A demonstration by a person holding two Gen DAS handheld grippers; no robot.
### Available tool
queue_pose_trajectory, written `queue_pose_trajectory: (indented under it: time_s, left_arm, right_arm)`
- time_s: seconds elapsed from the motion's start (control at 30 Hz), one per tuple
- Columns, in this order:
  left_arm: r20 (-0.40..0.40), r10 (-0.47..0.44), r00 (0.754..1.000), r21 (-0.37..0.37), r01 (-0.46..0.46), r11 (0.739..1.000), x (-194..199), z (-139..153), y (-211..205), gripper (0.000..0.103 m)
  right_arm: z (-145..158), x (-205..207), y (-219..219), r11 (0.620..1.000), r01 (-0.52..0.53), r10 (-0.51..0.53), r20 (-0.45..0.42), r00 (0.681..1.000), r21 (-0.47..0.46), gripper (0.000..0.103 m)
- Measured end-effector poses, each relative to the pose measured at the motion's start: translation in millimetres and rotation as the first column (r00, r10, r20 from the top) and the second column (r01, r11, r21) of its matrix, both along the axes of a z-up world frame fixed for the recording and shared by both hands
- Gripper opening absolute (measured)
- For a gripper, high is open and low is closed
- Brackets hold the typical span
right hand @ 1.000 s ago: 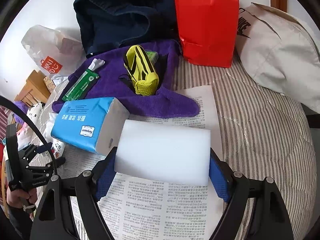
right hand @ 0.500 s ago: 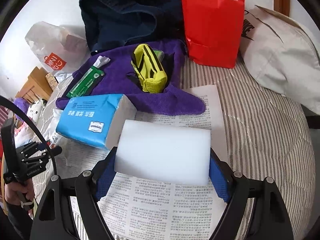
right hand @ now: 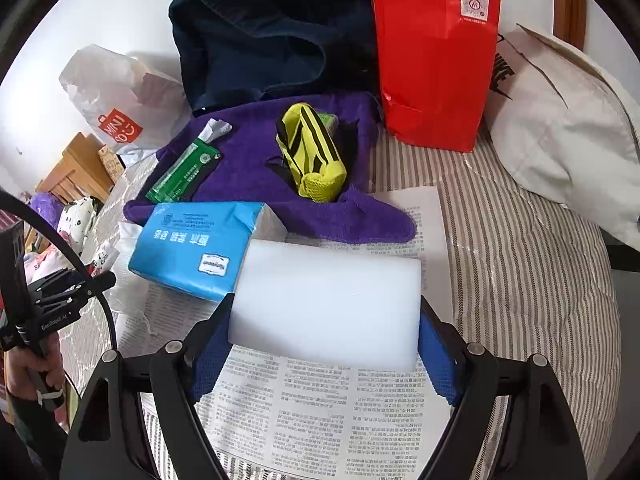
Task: Organize soft objects
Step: 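Carry the sponge with the right tool and the sachet with the left tool toward the towel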
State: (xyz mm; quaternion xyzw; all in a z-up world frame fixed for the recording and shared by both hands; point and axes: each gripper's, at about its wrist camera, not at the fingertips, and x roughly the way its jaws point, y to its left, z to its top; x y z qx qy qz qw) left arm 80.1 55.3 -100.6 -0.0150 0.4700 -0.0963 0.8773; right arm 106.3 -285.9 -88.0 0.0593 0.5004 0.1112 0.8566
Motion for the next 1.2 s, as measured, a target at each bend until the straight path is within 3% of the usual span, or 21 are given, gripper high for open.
queue_pose_trajectory:
  time_s: [0.8,1.2]
  left_arm:
    - [0.071,0.029,0.997,-0.009,-0.029,1.0,40,34,3,0.042]
    - [0.086,0.021,0.996,-0.006,-0.02,1.0,64,42,8,0.042]
  right_arm:
    - [32,29,23,0.998,-0.065,0.064,0.041,0.997,0.01,0.082]
    - [30,64,48,0.994,-0.112,0.111,0.022,0.994,0.017,0.082]
